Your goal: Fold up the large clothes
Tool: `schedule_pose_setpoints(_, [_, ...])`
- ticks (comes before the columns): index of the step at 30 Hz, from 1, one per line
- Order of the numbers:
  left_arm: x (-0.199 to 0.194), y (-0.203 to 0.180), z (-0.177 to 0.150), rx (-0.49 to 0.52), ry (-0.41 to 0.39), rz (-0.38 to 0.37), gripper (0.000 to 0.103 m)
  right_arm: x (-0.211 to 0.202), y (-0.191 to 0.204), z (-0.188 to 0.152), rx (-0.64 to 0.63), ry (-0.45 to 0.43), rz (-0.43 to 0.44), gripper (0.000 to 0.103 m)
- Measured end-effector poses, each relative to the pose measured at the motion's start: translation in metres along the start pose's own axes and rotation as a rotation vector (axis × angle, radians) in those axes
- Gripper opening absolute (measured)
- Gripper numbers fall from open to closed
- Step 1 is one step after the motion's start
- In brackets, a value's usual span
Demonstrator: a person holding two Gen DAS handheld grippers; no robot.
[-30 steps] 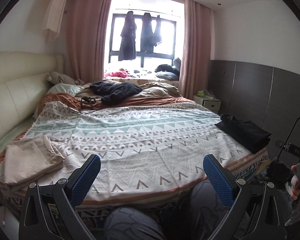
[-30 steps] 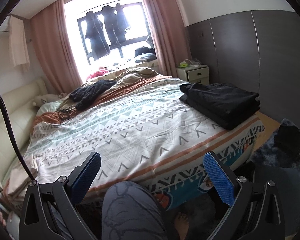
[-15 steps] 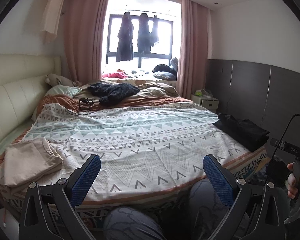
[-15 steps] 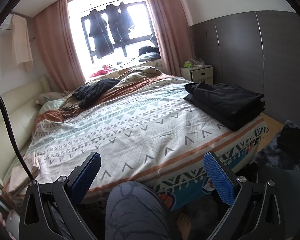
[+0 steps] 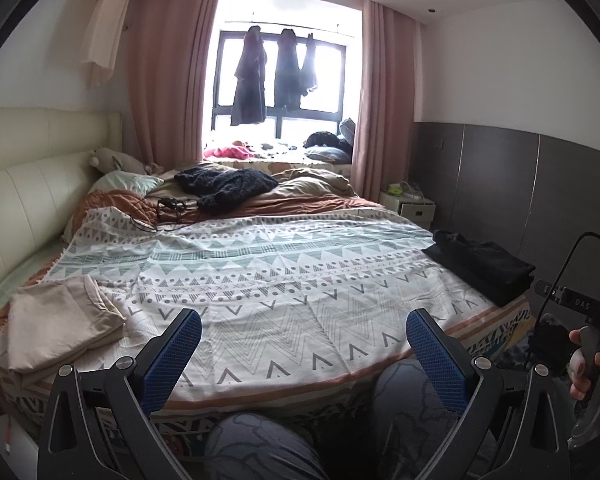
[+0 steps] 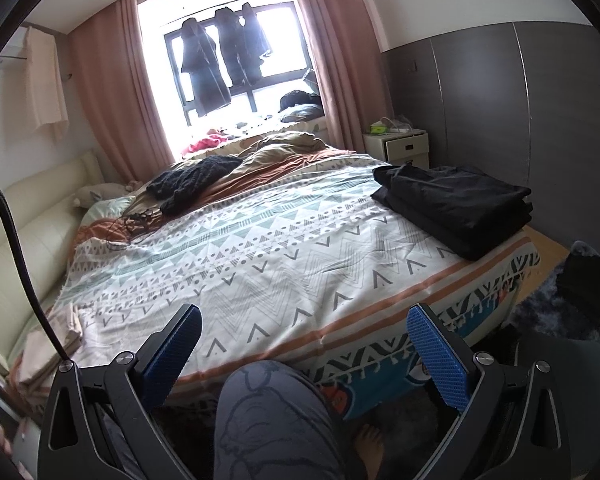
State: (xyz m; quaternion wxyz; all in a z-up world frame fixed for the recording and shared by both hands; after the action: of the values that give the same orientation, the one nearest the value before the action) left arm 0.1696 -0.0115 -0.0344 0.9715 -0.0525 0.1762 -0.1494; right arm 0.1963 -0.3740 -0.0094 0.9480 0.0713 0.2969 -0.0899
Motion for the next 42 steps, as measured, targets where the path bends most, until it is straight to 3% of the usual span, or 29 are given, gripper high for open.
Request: schedule_pose_setpoints(42, [0.0006, 0.0014, -0.0005, -0.006, 0.006, -0.003, 0.102, -0.0011, 0.0041, -0.0018, -0.009, 0.004, -0.003, 0.103])
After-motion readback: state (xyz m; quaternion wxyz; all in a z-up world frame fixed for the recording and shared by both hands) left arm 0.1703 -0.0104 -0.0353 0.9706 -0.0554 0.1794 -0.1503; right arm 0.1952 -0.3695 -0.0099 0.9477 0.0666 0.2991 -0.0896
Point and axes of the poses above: each gripper's, at about its wrist camera, not at the fingertips, and x roughly the way its jaws point, y to its left, z to its top, the point moved 9 cm from there along x, roughly the way its jaws point, and after that the axes turned 12 degrees about -z, right-handed, at the moved point
